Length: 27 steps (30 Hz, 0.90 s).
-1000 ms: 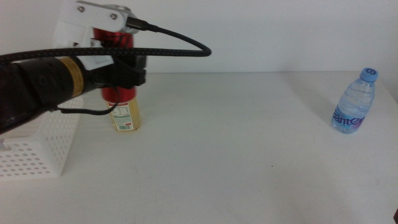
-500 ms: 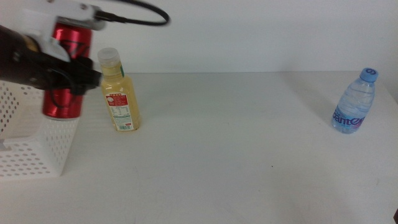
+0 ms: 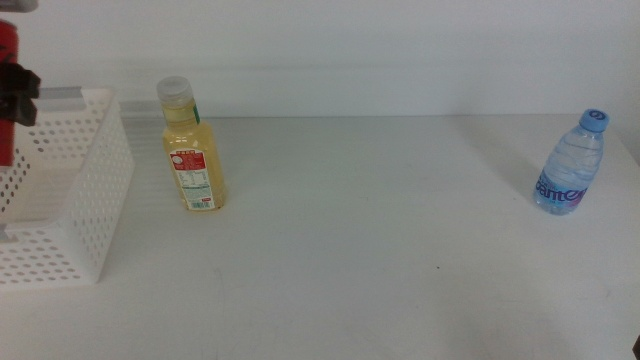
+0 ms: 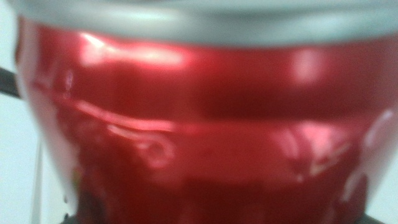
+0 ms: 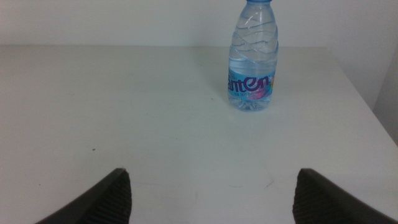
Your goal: Use arms to grab the bottles and put them into the dustbin to the left of the table.
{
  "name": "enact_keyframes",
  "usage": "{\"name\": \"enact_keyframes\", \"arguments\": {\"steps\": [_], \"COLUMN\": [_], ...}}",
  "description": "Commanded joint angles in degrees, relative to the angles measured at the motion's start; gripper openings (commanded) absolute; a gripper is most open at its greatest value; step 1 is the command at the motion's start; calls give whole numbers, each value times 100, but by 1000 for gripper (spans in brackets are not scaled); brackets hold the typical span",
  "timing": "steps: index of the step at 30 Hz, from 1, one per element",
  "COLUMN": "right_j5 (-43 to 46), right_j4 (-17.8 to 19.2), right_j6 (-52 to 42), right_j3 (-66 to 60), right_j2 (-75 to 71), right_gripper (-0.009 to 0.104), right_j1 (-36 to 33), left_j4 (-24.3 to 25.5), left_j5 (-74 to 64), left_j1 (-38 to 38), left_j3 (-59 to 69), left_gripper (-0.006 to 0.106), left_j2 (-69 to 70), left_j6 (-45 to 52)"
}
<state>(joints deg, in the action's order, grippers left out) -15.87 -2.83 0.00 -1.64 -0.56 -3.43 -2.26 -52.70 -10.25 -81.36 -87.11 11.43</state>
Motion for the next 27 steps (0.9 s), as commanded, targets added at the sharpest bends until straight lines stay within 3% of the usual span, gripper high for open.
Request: {"name": "enact_keyframes", "arguments": {"steps": [1,5,17,27], "right_j5": [403,403,403,403], "right_j4": [60,60,60,60], "right_j6": [-72,-72,-72,-72], "right_j3": [47,47,47,47], "right_j2": [-157,-157,-157,-157], "right_gripper": [68,68,68,68], "right_j1": [25,25,25,25], "left_j4": [-189,-401,-314,226], "left_j5": [75,-393,-1210,-1292], "left_j1": [-180,-326,-545,-656], "left_j3": [-573,-1091,-1798,-1792], "left_gripper": [-5,-5,-5,-5], "left_j2": [-115,-760,-2118,-2495], "left_j6": [119,296,426,376]}}
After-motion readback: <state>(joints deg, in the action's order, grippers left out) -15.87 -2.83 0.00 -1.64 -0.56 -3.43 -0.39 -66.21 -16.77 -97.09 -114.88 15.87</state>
